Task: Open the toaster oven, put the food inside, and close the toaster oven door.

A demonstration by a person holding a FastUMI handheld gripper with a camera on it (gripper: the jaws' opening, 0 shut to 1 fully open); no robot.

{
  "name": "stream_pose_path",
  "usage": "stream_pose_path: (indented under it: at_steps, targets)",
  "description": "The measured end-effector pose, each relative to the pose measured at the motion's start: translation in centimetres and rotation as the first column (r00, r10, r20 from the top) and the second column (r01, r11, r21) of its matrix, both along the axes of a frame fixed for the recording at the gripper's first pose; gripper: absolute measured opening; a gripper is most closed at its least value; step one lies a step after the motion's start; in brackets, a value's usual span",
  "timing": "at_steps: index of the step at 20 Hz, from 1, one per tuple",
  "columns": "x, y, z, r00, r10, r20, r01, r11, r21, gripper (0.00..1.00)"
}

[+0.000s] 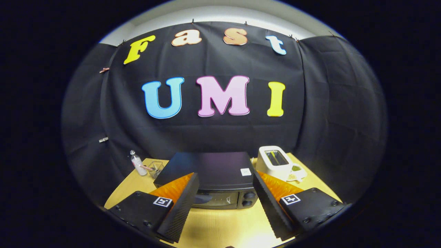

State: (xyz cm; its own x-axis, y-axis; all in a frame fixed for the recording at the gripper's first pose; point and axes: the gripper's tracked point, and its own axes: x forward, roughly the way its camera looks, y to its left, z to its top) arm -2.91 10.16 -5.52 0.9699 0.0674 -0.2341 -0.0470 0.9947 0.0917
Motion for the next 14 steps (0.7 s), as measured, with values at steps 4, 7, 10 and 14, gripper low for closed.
stream_pose_path:
  at_steps: [4,7,10,14]
  targets:
    - [-0.8,-1.4,4.9,0.999,-0.017,0.046,0.013,0.995,0.099,0.98]
    - [-1.1,-3.3,8.0,0.995,-0.047,0.089,0.034,0.989,0.147,0.98]
    - [-1.6,-5.6,10.1,0.990,-0.072,0.124,0.054,0.988,0.147,0.98]
    - [-2.4,-8.0,11.1,0.985,-0.096,0.143,0.078,0.989,0.126,0.98]
